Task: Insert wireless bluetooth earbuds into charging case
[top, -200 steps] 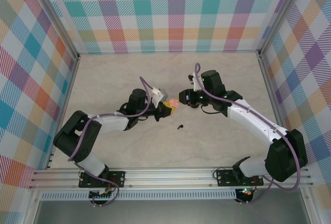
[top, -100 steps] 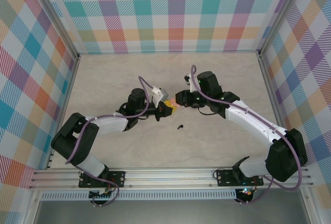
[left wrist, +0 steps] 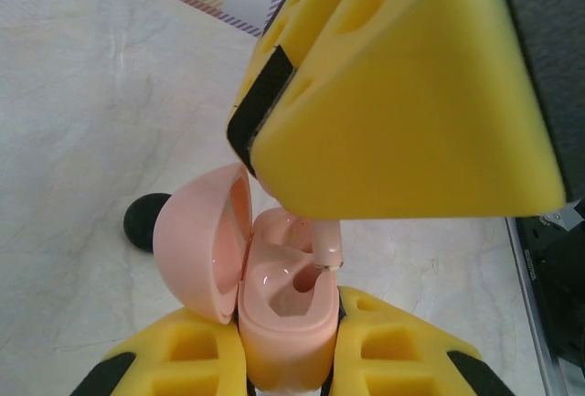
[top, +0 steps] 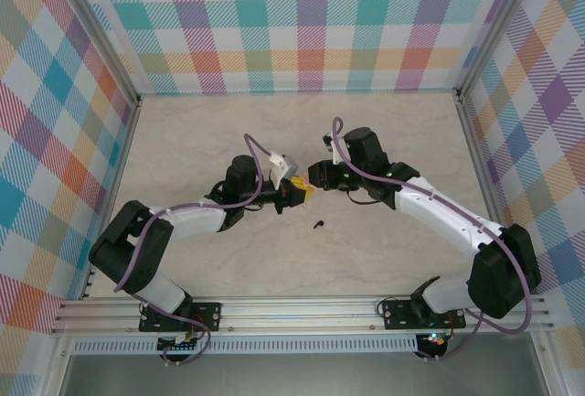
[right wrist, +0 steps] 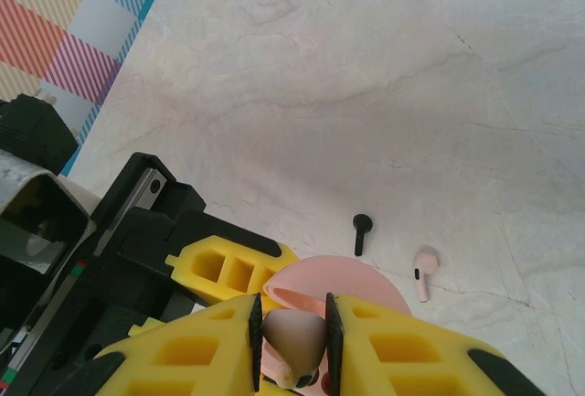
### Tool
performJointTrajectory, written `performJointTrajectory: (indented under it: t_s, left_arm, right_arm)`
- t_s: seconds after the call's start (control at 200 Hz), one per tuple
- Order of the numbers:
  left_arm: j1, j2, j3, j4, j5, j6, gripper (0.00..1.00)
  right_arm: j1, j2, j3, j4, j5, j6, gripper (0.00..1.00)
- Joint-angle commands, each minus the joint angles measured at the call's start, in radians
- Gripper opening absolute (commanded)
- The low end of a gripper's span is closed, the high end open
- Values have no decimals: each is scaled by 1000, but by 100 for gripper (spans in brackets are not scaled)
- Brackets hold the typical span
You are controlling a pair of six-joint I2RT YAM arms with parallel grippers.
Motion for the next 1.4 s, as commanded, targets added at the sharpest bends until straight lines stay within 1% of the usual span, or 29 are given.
performJointTrajectory:
  t_s: [0.0,0.58,1.12,1.395]
  left_arm:
    - [-14,-34,31,18,28,-3,12]
    - [-16,-39,46,-5,20,-13,12]
    - [-15,-51,45,-39,-34,-2,12]
    - [-15,-54,46,-38,-27,-3,12]
  right_arm:
    - [7,12,41,15,16,-28,28]
    - [21,41,62,-17,36,-46,27]
    - [36,40,72,-57,86,-69,27]
    - [42,49,76,-67,96,-76,27]
